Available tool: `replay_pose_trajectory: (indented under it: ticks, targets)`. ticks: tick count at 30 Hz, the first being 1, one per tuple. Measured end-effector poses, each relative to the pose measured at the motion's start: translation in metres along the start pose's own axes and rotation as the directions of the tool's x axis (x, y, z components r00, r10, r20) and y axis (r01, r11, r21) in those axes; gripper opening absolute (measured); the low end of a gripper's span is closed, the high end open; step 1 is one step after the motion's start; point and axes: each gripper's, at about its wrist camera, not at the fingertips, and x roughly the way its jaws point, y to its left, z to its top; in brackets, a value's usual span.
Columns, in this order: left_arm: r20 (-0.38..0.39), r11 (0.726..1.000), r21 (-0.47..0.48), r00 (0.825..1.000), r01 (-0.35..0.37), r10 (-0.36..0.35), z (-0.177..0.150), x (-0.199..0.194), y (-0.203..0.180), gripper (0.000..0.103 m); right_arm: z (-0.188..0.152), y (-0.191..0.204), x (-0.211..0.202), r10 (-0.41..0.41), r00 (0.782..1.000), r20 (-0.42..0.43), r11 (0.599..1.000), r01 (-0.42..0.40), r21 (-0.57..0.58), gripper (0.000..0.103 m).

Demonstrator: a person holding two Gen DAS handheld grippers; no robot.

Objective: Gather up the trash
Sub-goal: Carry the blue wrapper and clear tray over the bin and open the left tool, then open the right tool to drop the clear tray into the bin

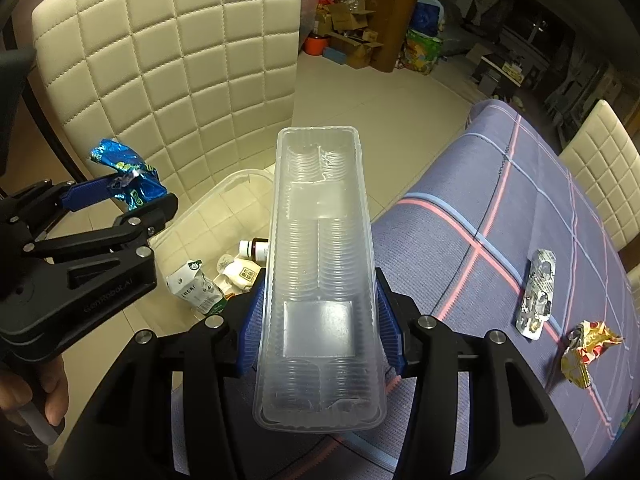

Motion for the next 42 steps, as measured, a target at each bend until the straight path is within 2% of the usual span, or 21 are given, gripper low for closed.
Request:
replay_pose_trajectory:
  ticks: [3,8,9,21,33,34,35,37,42]
  targets:
    - [-0.01,1.0,-0.001,1.0,0.007,-0.007,-0.001,0.002,0.0,0.062,0.0,0.0,0.0,0.003,1.0,0.0,1.0,-0.003,0.001,0.052]
    - [-0.033,0.998,-0.061,0.999,0.03,-0.032,-0.001,0.008,0.007,0.082,-0.001,-0.001,-0.001,0.0,1.0,0.005,1.0,0.0,0.004,0.052]
    - [-0.034,0.996,-0.073,0.998,0.044,-0.046,-0.001,0.008,0.009,0.082,-0.001,-0.001,-0.002,0.0,1.0,0.006,1.0,0.0,0.004,0.052]
    - [-0.034,0.998,-0.058,0.999,0.008,-0.01,-0.004,0.007,0.014,0.083,0.0,0.007,0.0,0.005,1.0,0.002,1.0,-0.005,-0.014,0.052]
    - [-0.033,0.998,-0.056,0.999,0.001,-0.003,-0.005,0.005,0.017,0.083,0.004,0.009,-0.002,0.006,1.0,0.011,1.0,-0.006,-0.016,0.054]
    - [-0.034,0.998,-0.057,0.999,0.002,-0.004,-0.005,0.005,0.017,0.083,0.005,0.009,-0.002,0.007,1.0,0.013,1.0,-0.007,-0.015,0.06]
    - [-0.033,0.998,-0.057,0.999,0.002,-0.004,-0.005,0.005,0.017,0.083,0.005,0.008,-0.003,0.009,1.0,0.016,1.0,-0.009,-0.014,0.074]
    - [-0.035,0.998,-0.058,0.999,0.001,-0.003,-0.005,0.005,0.017,0.083,0.005,0.007,-0.006,0.004,0.999,0.036,1.0,-0.003,-0.009,0.088]
    - [-0.037,0.998,-0.059,0.999,0.001,-0.003,-0.005,0.0,0.016,0.083,0.004,0.006,-0.012,-0.014,0.998,0.06,1.0,0.014,-0.015,0.088]
